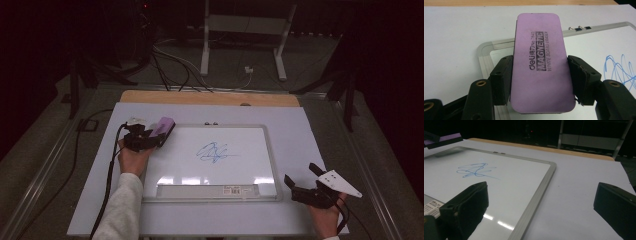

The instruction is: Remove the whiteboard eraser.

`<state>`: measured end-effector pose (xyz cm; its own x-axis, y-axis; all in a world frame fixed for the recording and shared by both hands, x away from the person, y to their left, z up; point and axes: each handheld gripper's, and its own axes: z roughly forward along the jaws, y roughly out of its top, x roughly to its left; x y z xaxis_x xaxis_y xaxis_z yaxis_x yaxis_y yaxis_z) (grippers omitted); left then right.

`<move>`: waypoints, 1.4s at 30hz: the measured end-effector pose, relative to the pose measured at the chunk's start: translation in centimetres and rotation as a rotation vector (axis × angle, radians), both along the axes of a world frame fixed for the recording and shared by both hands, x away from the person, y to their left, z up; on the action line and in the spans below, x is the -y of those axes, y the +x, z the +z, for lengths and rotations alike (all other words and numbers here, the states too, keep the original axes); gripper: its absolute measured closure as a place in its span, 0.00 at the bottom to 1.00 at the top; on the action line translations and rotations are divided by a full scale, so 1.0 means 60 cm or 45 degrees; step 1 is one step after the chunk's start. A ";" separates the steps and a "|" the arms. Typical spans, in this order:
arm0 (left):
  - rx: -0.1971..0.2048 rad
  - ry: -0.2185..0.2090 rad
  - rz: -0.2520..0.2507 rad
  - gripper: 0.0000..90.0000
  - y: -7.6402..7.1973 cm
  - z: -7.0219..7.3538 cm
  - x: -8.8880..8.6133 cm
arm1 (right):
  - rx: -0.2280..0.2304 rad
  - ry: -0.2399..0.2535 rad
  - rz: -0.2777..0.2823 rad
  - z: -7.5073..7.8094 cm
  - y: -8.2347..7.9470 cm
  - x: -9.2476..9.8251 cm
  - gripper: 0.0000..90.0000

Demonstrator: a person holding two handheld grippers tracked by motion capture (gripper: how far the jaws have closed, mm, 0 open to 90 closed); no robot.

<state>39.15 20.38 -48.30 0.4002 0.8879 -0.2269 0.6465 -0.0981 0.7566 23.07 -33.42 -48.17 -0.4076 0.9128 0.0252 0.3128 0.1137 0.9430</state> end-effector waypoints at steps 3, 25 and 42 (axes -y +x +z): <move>0.006 0.007 -0.015 0.46 -0.002 0.001 0.003 | -0.001 -0.002 0.000 0.000 0.000 0.000 0.00; 0.058 0.046 -0.141 0.46 -0.026 0.010 0.038 | 0.000 -0.003 0.004 -0.001 0.001 0.000 0.00; 0.088 0.059 -0.231 0.46 -0.048 0.017 0.073 | 0.001 0.000 0.001 0.000 0.000 0.001 0.00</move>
<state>36.30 16.00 -47.29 0.5679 0.8085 -0.1541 0.5617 -0.2439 0.7906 23.06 -33.46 -48.17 -0.4081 0.9126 0.0252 0.3123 0.1136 0.9432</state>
